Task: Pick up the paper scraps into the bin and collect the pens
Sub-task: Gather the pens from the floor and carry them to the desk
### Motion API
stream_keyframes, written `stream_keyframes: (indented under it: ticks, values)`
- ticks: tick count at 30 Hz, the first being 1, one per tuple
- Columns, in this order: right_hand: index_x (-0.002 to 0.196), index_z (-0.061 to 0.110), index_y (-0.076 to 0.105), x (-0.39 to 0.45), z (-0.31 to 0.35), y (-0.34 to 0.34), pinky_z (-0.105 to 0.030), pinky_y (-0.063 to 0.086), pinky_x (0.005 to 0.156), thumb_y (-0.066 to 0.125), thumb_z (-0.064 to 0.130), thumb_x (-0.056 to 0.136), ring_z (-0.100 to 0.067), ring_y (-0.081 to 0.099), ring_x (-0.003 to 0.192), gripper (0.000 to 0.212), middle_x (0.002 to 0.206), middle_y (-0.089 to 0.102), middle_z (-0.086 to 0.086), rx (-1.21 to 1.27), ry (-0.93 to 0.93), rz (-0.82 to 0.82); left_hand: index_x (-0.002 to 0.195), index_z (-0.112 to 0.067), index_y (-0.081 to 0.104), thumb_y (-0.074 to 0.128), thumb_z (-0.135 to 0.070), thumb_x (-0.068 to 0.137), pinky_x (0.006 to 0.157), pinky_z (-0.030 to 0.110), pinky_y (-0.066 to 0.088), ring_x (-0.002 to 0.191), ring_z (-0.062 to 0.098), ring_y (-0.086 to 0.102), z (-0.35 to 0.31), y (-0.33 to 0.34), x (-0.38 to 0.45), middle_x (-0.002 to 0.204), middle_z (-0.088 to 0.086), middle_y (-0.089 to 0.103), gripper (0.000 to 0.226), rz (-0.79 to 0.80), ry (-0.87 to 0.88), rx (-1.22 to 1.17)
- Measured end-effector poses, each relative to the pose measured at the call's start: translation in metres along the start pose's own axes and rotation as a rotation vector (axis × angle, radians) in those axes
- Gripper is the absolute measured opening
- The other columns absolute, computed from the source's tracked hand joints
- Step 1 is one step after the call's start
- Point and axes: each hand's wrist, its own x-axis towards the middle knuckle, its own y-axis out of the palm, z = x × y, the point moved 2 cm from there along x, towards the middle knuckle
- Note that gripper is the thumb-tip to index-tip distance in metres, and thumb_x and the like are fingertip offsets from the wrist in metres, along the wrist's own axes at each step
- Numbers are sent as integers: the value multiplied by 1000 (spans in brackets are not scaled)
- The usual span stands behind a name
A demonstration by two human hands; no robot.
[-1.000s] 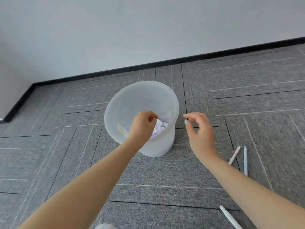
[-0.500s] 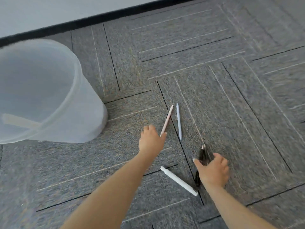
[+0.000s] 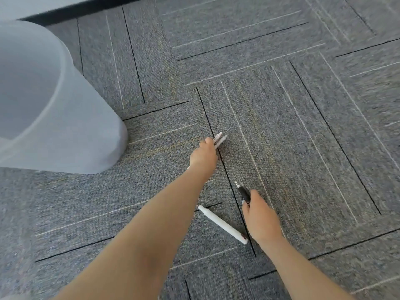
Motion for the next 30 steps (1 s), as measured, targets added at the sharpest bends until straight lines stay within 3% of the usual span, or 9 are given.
stream_keyframes:
  ticks: [2, 4, 7, 10, 12, 15, 19, 24, 30]
  values:
    - [108, 18, 41, -5, 11, 0, -19, 33, 42, 42, 34, 95, -7, 50, 53, 21, 76, 51, 8, 8, -88, 60, 122, -8, 36, 43, -11, 93, 65, 31, 54, 78, 26, 58, 23, -5, -19, 102, 12, 55, 30, 0, -110, -251]
    - [103, 20, 39, -10, 28, 5, -21, 37, 44, 46, 48, 90, -9, 51, 54, 31, 76, 52, 9, -76, -165, 105, 116, -10, 38, 41, -14, 94, 46, 24, 44, 59, 15, 51, 47, -2, -45, 82, 3, 53, 22, -24, -222, -437]
    - [108, 18, 43, -21, 48, 22, -25, 40, 52, 48, 54, 86, -15, 50, 62, 42, 82, 52, 4, -271, -226, 208, 105, -11, 46, 43, -23, 95, 44, 23, 35, 49, 10, 39, 79, 5, -89, 68, -3, 48, 16, -84, -376, -650]
    - [101, 15, 51, -23, 58, 34, -25, 42, 52, 50, 41, 87, -16, 53, 61, 30, 78, 51, 4, -264, -228, 257, 99, -13, 50, 41, -31, 96, 44, 22, 32, 48, 9, 35, 99, 16, -118, 63, -3, 45, 20, -104, -498, -860]
    - [87, 15, 52, -22, 71, 35, -24, 38, 46, 53, 37, 85, -14, 51, 53, 22, 69, 52, 4, -122, -189, 280, 97, -15, 51, 41, -32, 96, 45, 23, 31, 47, 9, 34, 106, 19, -128, 62, -4, 44, 20, -116, -522, -933]
    - [71, 13, 52, -14, 98, 26, -23, 30, 42, 56, 30, 85, -13, 43, 43, 22, 54, 49, 2, 314, -15, 260, 84, -21, 48, 40, -40, 95, 45, 22, 31, 47, 9, 33, 106, 12, -136, 62, -4, 43, 23, -128, -533, -993]
    - [82, 11, 51, 5, 147, 1, -23, 41, 46, 56, 21, 86, -12, 50, 49, 12, 62, 52, -1, 770, 91, 319, 79, -20, 47, 36, -47, 94, 48, 24, 31, 49, 10, 32, 104, -17, -140, 61, -4, 40, 33, -177, -530, -1095]
    - [69, 17, 51, 5, 215, -61, -23, 41, 46, 63, 41, 81, -12, 44, 46, 30, 55, 46, 3, 992, 42, 385, 88, -18, 42, 21, -51, 96, 43, 22, 27, 46, 10, 32, 98, -114, -132, 59, -3, 39, 40, -262, -441, -1262]
    - [61, 18, 42, -49, 291, -204, -23, 31, 45, 60, 20, 85, -7, 32, 37, 30, 40, 37, 10, 1230, 5, 260, 72, -14, 38, 26, -41, 97, 40, 22, 26, 43, 11, 28, 49, -270, -173, 54, -3, 34, 39, -226, -212, -1237]
